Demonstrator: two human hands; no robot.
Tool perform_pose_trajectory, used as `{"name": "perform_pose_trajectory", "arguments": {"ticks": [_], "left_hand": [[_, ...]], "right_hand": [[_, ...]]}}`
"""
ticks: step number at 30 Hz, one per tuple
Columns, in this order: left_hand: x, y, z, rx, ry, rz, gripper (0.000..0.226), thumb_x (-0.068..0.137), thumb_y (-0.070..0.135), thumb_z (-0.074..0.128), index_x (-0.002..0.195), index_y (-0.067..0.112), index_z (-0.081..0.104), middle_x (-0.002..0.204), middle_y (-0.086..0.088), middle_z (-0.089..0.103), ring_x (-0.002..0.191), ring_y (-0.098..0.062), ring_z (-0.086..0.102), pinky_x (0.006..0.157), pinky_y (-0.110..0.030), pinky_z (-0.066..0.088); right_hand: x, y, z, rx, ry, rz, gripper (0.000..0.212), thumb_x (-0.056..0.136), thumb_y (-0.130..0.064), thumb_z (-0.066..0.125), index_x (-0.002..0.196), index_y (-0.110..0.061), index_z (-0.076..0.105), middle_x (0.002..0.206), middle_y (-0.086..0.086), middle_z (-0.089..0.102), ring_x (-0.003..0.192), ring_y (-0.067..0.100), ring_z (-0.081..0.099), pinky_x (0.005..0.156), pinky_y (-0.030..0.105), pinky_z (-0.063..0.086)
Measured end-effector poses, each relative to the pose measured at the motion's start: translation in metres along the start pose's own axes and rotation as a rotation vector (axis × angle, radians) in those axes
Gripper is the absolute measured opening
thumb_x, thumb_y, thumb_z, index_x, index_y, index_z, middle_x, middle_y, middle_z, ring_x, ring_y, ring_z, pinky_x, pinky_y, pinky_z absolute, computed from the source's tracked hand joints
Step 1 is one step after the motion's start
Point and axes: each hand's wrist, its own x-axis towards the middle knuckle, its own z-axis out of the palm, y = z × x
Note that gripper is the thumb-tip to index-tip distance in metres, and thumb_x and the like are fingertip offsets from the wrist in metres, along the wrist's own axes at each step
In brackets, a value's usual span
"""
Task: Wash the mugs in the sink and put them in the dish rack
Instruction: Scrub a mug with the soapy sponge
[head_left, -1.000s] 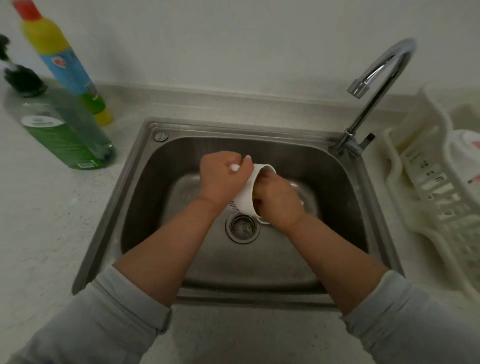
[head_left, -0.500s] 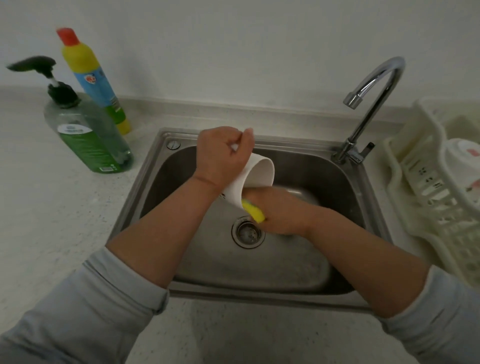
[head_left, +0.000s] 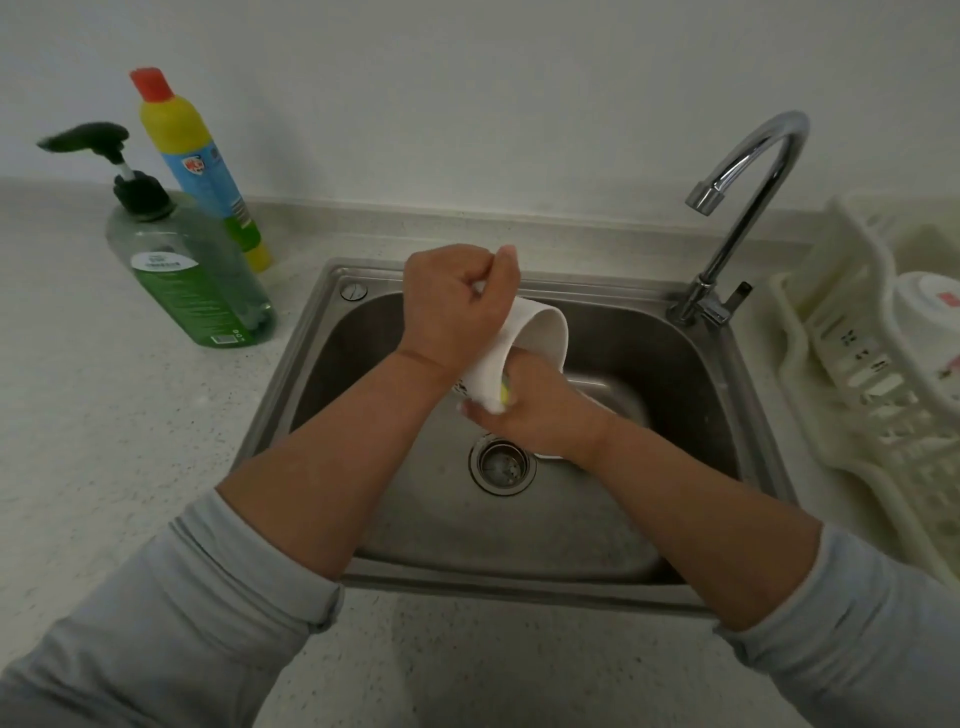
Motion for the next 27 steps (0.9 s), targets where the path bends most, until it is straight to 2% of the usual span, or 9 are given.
{"name": "perform_pose_trajectory", "arguments": {"ticks": [3, 5, 9, 13, 17, 19, 22, 25, 27], "left_hand": [[0.004, -0.001, -0.003, -0.014, -0.022, -0.071, 0.051, 0.085, 0.029, 0.050, 0.043, 0.032, 0.020, 0.036, 0.005, 0.029, 0.033, -0.003, 0.029, 0.043, -0.009, 0.019], [0.000, -0.003, -0.001, 0.002, -0.070, -0.161, 0.054, 0.085, 0.029, 0.053, 0.040, 0.032, 0.023, 0.032, 0.009, 0.032, 0.033, -0.004, 0.031, 0.042, -0.010, 0.023], [-0.005, 0.003, 0.010, 0.034, -0.120, -0.127, 0.053, 0.083, 0.028, 0.052, 0.038, 0.032, 0.023, 0.033, 0.012, 0.037, 0.034, -0.005, 0.035, 0.044, -0.010, 0.026], [0.007, 0.010, 0.014, 0.032, -0.057, -0.094, 0.052, 0.082, 0.034, 0.048, 0.040, 0.032, 0.018, 0.031, 0.008, 0.031, 0.035, -0.004, 0.035, 0.044, -0.008, 0.025], [0.002, 0.013, 0.015, -0.012, -0.048, -0.046, 0.045, 0.084, 0.032, 0.046, 0.045, 0.027, 0.024, 0.038, 0.018, 0.015, 0.035, -0.005, 0.029, 0.044, -0.011, 0.019], [0.000, 0.013, 0.014, -0.035, -0.031, -0.052, 0.045, 0.085, 0.030, 0.047, 0.044, 0.022, 0.028, 0.040, 0.017, 0.015, 0.035, -0.004, 0.026, 0.045, -0.012, 0.017], [0.004, 0.020, 0.012, -0.032, -0.014, -0.020, 0.046, 0.086, 0.026, 0.048, 0.043, 0.017, 0.034, 0.041, 0.000, 0.020, 0.035, -0.001, 0.026, 0.045, -0.012, 0.018], [0.009, 0.023, 0.004, -0.050, 0.010, -0.051, 0.047, 0.084, 0.029, 0.049, 0.042, 0.021, 0.030, 0.037, 0.004, 0.023, 0.035, -0.002, 0.027, 0.043, -0.012, 0.018], [0.012, 0.023, -0.003, -0.108, 0.016, -0.201, 0.053, 0.084, 0.029, 0.053, 0.040, 0.022, 0.024, 0.033, 0.009, 0.023, 0.034, -0.004, 0.025, 0.042, -0.014, 0.018]], "right_hand": [[-0.012, 0.017, -0.004, -0.413, 0.148, -0.143, 0.033, 0.076, -0.028, 0.075, 0.102, -0.008, 0.070, 0.089, 0.011, 0.072, 0.079, 0.028, 0.069, 0.064, 0.033, 0.056], [-0.012, 0.031, -0.007, -0.717, 0.129, -0.261, 0.035, 0.060, -0.031, 0.085, 0.085, -0.010, 0.072, 0.071, 0.008, 0.071, 0.059, 0.027, 0.068, 0.044, 0.032, 0.054], [0.004, 0.040, -0.016, -0.992, 0.096, -0.304, 0.051, 0.047, -0.016, 0.084, 0.095, -0.002, 0.071, 0.090, 0.013, 0.071, 0.084, 0.031, 0.068, 0.085, 0.037, 0.050], [0.014, 0.027, -0.010, -0.791, -0.085, -0.088, 0.062, 0.069, -0.013, 0.069, 0.127, 0.001, 0.051, 0.127, 0.018, 0.054, 0.123, 0.034, 0.046, 0.106, 0.043, 0.036], [0.014, 0.005, -0.006, -0.222, -0.157, 0.106, 0.023, 0.080, 0.002, 0.058, 0.103, 0.003, 0.055, 0.094, 0.014, 0.056, 0.090, 0.021, 0.054, 0.079, 0.026, 0.045], [0.010, -0.005, -0.007, 0.034, -0.105, 0.136, 0.019, 0.082, 0.006, 0.059, 0.102, 0.007, 0.056, 0.087, 0.012, 0.056, 0.080, 0.013, 0.053, 0.067, 0.014, 0.044], [0.002, -0.011, -0.007, 0.289, 0.130, 0.099, 0.025, 0.083, 0.008, 0.061, 0.107, 0.008, 0.057, 0.098, 0.020, 0.063, 0.088, 0.016, 0.058, 0.074, 0.013, 0.047], [-0.008, -0.009, -0.002, 0.141, 0.290, 0.023, 0.020, 0.083, -0.007, 0.068, 0.101, 0.001, 0.065, 0.090, 0.010, 0.068, 0.084, 0.021, 0.063, 0.074, 0.026, 0.051], [-0.016, -0.005, 0.000, -0.260, 0.382, -0.064, 0.024, 0.082, -0.028, 0.069, 0.093, -0.006, 0.071, 0.080, 0.008, 0.071, 0.071, 0.024, 0.068, 0.062, 0.032, 0.055]]}}
